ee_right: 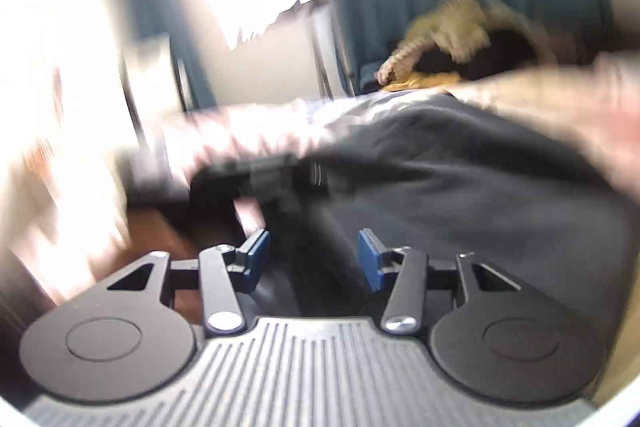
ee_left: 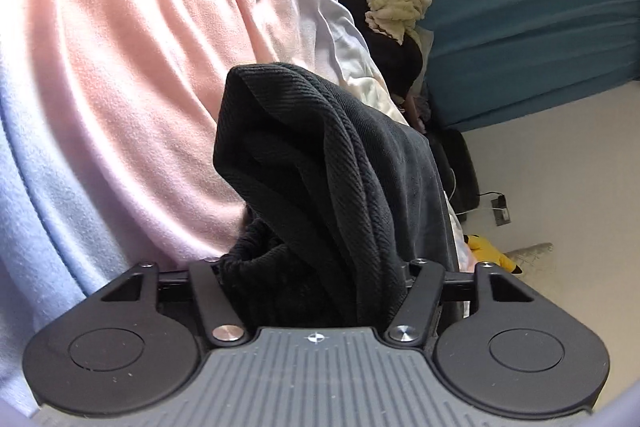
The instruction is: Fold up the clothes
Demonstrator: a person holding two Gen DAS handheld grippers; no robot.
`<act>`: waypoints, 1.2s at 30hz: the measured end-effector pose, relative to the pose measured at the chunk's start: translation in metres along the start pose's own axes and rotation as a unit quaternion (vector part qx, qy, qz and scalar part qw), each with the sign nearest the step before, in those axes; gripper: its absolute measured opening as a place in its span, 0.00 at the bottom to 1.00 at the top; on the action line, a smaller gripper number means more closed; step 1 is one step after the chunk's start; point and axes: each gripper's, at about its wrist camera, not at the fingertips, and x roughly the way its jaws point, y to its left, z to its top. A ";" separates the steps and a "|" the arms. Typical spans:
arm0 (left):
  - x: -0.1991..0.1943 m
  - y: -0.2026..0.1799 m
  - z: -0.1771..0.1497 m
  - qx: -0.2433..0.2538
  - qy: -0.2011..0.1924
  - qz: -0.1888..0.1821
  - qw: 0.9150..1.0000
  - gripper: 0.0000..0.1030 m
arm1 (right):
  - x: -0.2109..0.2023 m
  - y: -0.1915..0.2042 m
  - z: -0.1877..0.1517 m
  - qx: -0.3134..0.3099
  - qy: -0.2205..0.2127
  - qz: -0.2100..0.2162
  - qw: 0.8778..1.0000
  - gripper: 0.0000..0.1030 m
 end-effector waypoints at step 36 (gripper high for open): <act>-0.052 -0.044 -0.010 0.042 -0.044 -0.077 0.995 0.46 | -0.051 -0.085 0.046 0.156 -0.173 -0.155 0.960 0.27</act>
